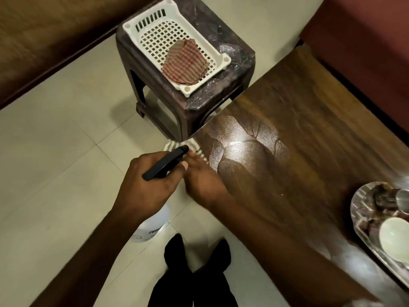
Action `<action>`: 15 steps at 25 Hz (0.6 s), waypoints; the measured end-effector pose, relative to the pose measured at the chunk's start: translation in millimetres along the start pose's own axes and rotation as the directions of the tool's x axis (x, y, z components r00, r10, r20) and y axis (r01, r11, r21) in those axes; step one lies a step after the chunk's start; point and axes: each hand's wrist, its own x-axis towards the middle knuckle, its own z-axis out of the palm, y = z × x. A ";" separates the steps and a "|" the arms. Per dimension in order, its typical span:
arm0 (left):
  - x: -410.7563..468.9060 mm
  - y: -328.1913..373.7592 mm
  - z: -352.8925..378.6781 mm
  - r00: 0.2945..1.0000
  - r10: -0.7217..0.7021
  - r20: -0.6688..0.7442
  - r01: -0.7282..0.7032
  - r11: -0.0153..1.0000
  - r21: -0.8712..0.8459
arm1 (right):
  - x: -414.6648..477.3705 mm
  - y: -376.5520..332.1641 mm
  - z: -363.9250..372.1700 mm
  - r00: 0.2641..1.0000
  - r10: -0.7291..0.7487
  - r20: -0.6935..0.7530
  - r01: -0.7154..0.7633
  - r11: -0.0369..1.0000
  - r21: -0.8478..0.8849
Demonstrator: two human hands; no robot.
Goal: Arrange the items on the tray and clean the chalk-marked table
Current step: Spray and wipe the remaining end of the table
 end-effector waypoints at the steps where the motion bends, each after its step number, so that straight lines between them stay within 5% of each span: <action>1: 1.2 2.3 3.1 1.000 0.012 0.002 -0.012 1.000 0.010 | -10.5 -9.2 12.5 0.999 -0.048 0.001 0.048 0.999 -0.007; 6: -2.9 7.5 19.4 0.997 0.040 0.068 -0.045 0.997 0.070 | -79.7 15.6 7.4 0.999 0.049 -0.006 -0.049 0.997 0.060; 13: -33.2 22.5 50.5 0.983 0.035 0.181 -0.048 0.997 0.065 | -316.0 45.3 7.3 0.955 0.294 -0.020 -0.288 0.945 0.152; 15: -46.7 39.0 52.0 0.982 0.015 0.188 -0.027 0.998 0.061 | -328.5 27.1 2.3 0.906 0.419 -0.061 -0.382 0.871 0.308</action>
